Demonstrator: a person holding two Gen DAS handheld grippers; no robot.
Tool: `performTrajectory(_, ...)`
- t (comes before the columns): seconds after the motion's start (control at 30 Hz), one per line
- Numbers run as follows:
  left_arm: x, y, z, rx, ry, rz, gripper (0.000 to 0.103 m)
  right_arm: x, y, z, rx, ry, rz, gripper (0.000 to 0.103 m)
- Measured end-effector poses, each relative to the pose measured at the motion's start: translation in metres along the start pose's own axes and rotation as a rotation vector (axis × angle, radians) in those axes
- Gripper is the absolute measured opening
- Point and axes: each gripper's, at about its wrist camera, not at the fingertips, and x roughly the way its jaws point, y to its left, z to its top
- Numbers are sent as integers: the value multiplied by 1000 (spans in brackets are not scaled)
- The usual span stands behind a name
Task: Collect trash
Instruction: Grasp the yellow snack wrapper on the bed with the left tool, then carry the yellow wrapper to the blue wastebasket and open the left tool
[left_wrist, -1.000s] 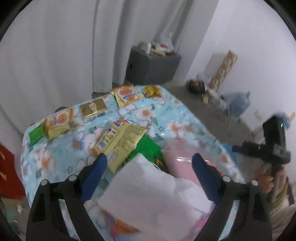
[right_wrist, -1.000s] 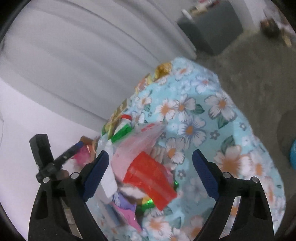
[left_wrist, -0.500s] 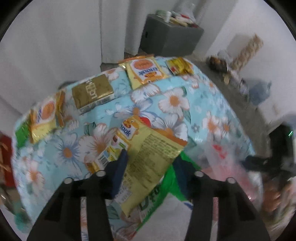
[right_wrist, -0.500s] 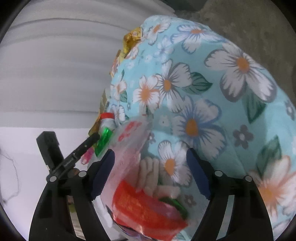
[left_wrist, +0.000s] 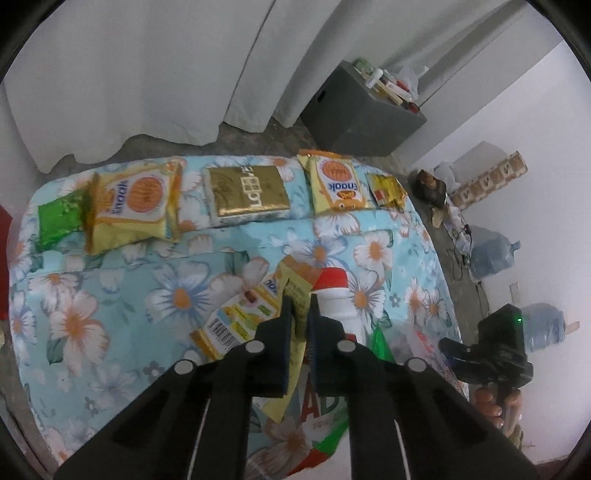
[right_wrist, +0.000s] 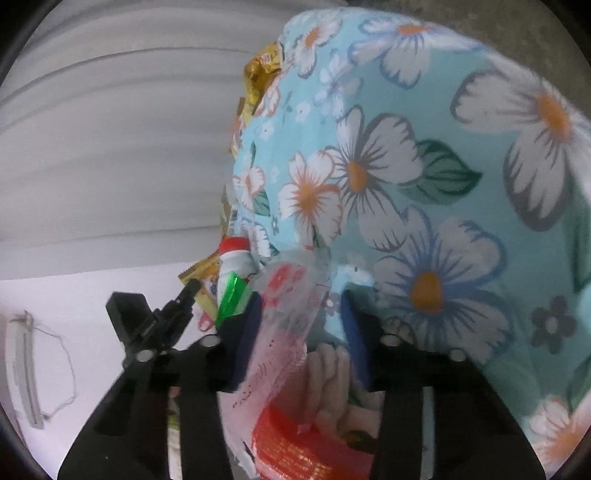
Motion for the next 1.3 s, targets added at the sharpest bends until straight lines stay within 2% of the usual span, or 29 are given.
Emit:
performTrajectory(0.1, -15, 3, -2, -1, -42, 17, 4, 5, -3, 1, 13, 2, 19, 11)
performTrajectory(0.23, -32, 0, -5, 27, -85, 48, 2, -2, 5, -4, -10, -13, 64, 4)
performTrajectory(0.53, -91, -26, -30, 107, -223, 70, 1, -31, 36, -12, -75, -88, 159, 0)
performTrajectory(0.73, -128, -58, -49, 183, -293, 52, 1, -63, 49, -23, -115, -132, 212, 0)
performTrajectory(0.97, -150, -120, -78, 312, -336, 20, 1, -119, 52, -45, -189, -200, 287, 0)
performTrajectory(1.1, -134, -171, -90, 380, -312, -14, 1, -161, 37, -60, -212, -241, 320, 0)
performTrajectory(1.3, -89, -255, -111, 490, -261, -100, 1, -230, 4, -78, -210, -346, 277, 0)
